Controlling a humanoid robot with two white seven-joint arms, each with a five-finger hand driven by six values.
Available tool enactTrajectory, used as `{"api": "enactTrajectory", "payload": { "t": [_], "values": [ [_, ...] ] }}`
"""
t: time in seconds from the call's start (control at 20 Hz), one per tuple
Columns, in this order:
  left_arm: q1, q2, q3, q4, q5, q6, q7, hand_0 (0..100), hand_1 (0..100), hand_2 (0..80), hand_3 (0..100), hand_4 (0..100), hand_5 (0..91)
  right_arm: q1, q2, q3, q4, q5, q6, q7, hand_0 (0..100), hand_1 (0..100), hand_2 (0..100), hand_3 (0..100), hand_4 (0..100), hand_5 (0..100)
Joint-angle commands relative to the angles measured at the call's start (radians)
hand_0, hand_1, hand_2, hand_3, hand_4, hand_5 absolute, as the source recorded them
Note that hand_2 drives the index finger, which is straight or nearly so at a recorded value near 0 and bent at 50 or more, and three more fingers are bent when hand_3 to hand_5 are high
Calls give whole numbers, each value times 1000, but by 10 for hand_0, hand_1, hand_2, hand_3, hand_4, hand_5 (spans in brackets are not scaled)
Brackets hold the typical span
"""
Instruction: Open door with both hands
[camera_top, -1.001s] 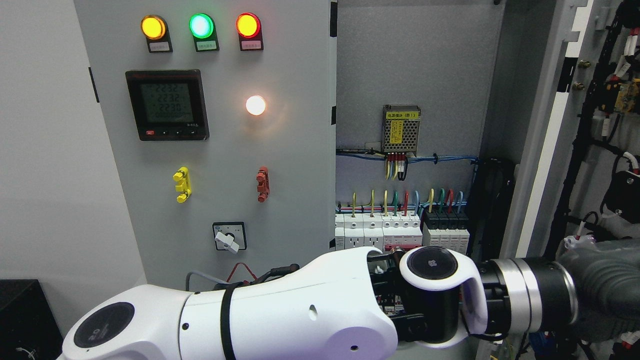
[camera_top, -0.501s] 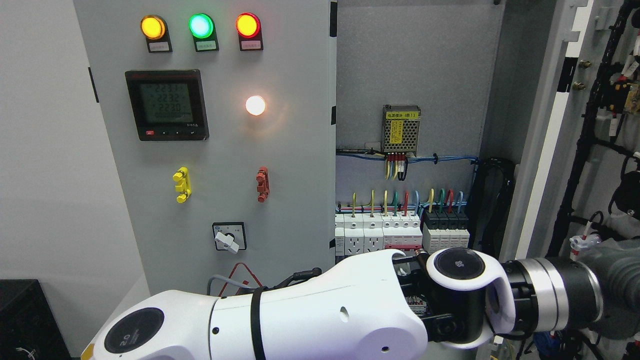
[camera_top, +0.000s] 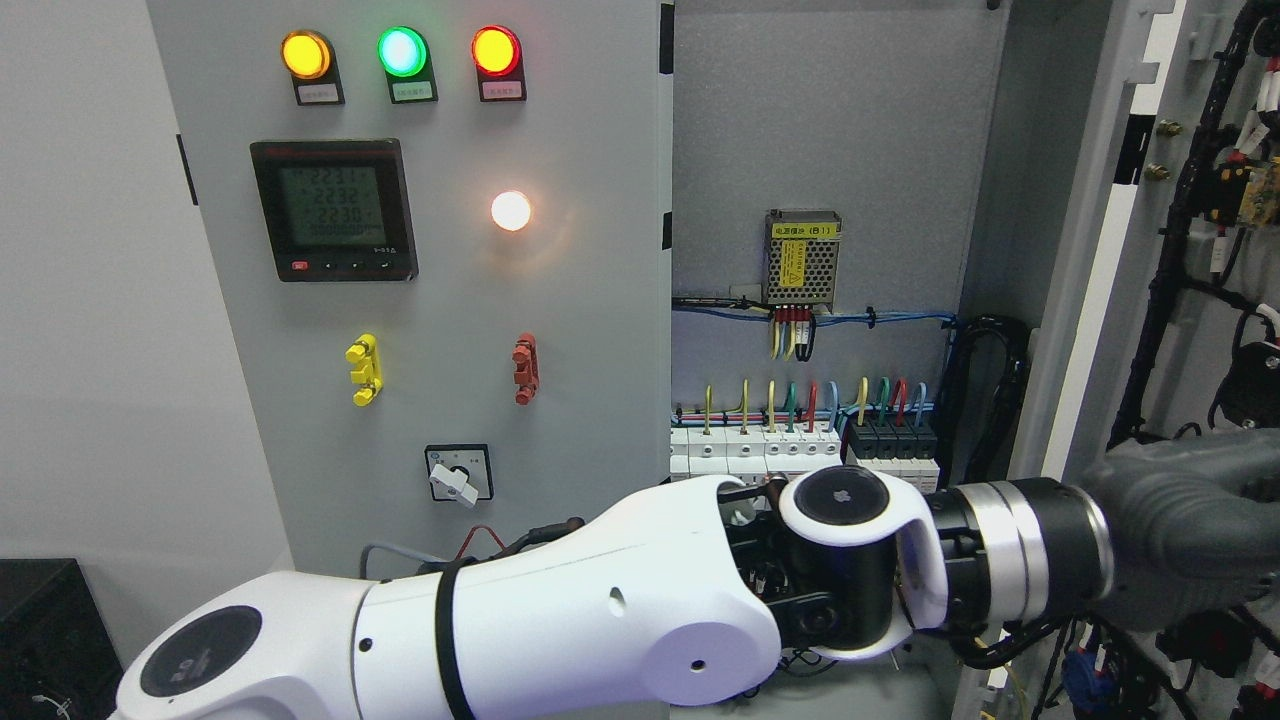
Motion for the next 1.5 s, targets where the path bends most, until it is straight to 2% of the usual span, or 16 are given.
{"api": "enactTrajectory", "payload": {
  "t": [0.0, 0.05, 0.1, 0.25, 0.35, 0.4, 0.5, 0.65, 0.8, 0.85, 0.95, 1.1, 1.2, 1.25, 1.35, 1.45],
  "values": [
    [122, 366, 19, -258, -2, 6, -38, 120, 556, 0, 0, 0, 0, 0, 0, 0, -1, 0, 0, 0, 56, 143, 0, 0, 0, 0],
    [194, 401, 31, -283, -6, 9, -61, 120, 556, 0, 0, 0, 0, 0, 0, 0, -1, 0, 0, 0, 56, 143, 0, 0, 0, 0],
    [259, 433, 34, -298, -47, 14, -78, 120, 556, 0, 0, 0, 0, 1, 0, 0, -1, 0, 0, 0, 56, 143, 0, 0, 0, 0],
    [495, 522, 37, -328, -344, 14, -121, 120, 556, 0, 0, 0, 0, 0, 0, 0, -1, 0, 0, 0, 56, 143, 0, 0, 0, 0],
    [642, 576, 40, -337, -477, 12, -176, 120, 556, 0, 0, 0, 0, 0, 1, 0, -1, 0, 0, 0, 56, 143, 0, 0, 0, 0],
    [710, 613, 40, -337, -522, 11, -193, 120, 556, 0, 0, 0, 0, 0, 0, 0, -1, 0, 1, 0, 56, 143, 0, 0, 0, 0],
    [859, 657, 43, -331, -617, 5, -201, 120, 556, 0, 0, 0, 0, 0, 0, 0, -1, 0, 0, 0, 56, 143, 0, 0, 0, 0],
    [1130, 713, 77, -312, -822, -31, -203, 120, 556, 0, 0, 0, 0, 0, 0, 0, -1, 0, 0, 0, 56, 143, 0, 0, 0, 0],
    [1376, 737, 106, -179, -990, -165, -203, 120, 556, 0, 0, 0, 0, 0, 0, 0, -1, 0, 0, 0, 56, 143, 0, 0, 0, 0],
    [1431, 736, 108, -97, -1013, -207, -203, 120, 556, 0, 0, 0, 0, 0, 0, 0, -1, 0, 0, 0, 56, 143, 0, 0, 0, 0],
    [1520, 714, 106, 119, -1015, -276, -203, 120, 556, 0, 0, 0, 0, 0, 1, 0, -1, 0, 0, 0, 56, 143, 0, 0, 0, 0],
    [1638, 584, 136, 490, -1018, -458, -206, 120, 556, 0, 0, 0, 0, 0, 0, 0, -1, 0, 0, 0, 56, 143, 0, 0, 0, 0],
    [1706, 480, 215, 722, -1020, -550, -221, 120, 556, 0, 0, 0, 0, 0, 0, 0, -1, 0, 0, 0, 56, 143, 0, 0, 0, 0],
    [1730, 423, 257, 825, -1021, -572, -249, 120, 556, 0, 0, 0, 0, 0, 0, 0, -1, 0, 0, 0, 56, 143, 0, 0, 0, 0],
    [1737, 310, 363, 1044, -1023, -581, -316, 120, 556, 0, 0, 0, 0, 0, 0, 0, -1, 0, 0, 0, 56, 143, 0, 0, 0, 0],
    [1722, 183, 483, 1257, -1023, -569, -329, 120, 556, 0, 0, 0, 0, 0, 1, 0, -1, 0, 0, 0, 56, 143, 0, 0, 0, 0]
  ]
}}
